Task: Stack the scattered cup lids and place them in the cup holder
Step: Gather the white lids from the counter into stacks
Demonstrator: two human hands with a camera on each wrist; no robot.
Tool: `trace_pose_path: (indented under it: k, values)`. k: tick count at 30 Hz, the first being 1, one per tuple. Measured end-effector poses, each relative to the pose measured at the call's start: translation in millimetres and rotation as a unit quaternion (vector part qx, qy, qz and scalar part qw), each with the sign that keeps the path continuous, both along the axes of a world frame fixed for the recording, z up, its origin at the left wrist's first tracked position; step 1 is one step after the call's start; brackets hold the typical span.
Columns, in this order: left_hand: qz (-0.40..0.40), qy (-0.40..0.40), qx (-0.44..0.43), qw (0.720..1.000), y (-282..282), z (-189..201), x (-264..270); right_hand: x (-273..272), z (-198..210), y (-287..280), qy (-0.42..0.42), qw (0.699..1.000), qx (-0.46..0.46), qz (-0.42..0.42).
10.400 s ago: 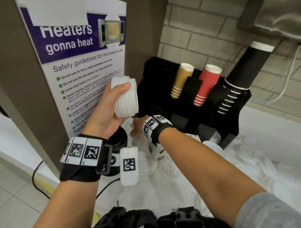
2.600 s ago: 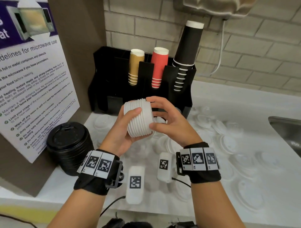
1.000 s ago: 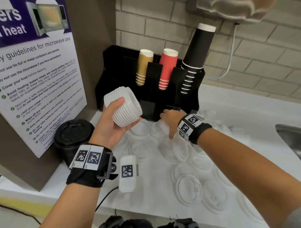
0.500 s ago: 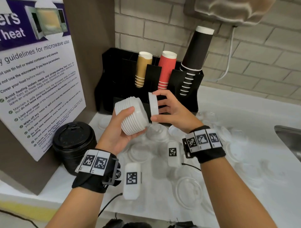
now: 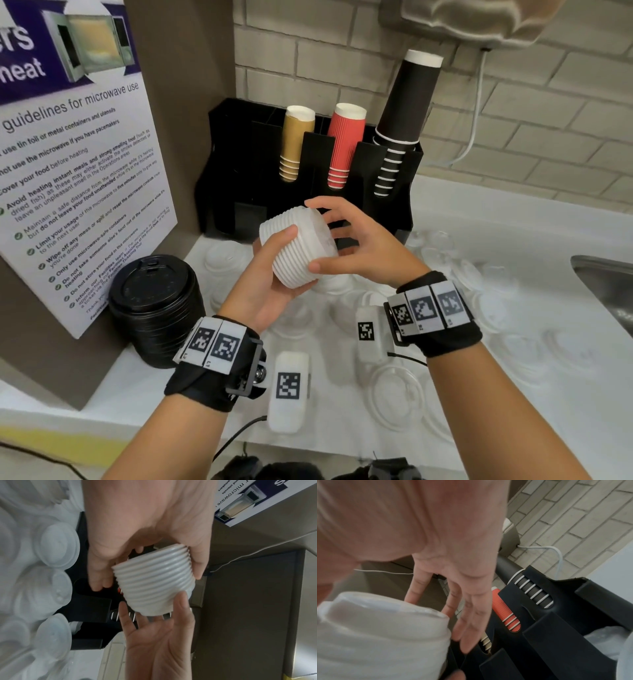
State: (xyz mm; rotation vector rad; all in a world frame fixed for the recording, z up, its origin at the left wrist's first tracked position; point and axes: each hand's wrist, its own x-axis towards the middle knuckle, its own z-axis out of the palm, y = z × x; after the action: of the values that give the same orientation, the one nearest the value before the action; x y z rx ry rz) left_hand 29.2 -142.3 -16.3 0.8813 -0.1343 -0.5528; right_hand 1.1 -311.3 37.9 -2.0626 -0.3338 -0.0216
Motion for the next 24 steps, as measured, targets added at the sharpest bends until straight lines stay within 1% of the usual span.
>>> trace_pose_path:
  k: [3, 7, 9, 12, 18, 22, 24]
  values:
    - [-0.064, -0.007, 0.074, 0.995, 1, -6, -5, -7, 0, -7, 0.025, 0.998, -0.053, -0.004]
    - [-0.094, 0.079, 0.141, 0.982, 1, -17, -14, -17, -5, -14, 0.111, 0.984, -0.142, 0.015]
    - [-0.122, 0.112, 0.141, 0.976, 2, -24, -21, -21, -8, -16, 0.153, 0.975, -0.158, 0.015]
    - [-0.15, 0.147, 0.125, 0.97, 7, -31, -33, -28, -14, -14, 0.187, 0.968, -0.17, 0.015]
    - [-0.185, 0.22, 0.118, 0.95, 16, -39, -42, -37, -32, -5, 0.199, 0.94, -0.275, 0.019]
    - [-0.169, 0.243, 0.123, 0.947, 16, -48, -45, -39, -41, 6, 0.194, 0.921, -0.338, 0.026]
    - [-0.151, 0.237, 0.126, 0.951, 12, -46, -46, -38, -44, 10, 0.188, 0.914, -0.358, 0.021]
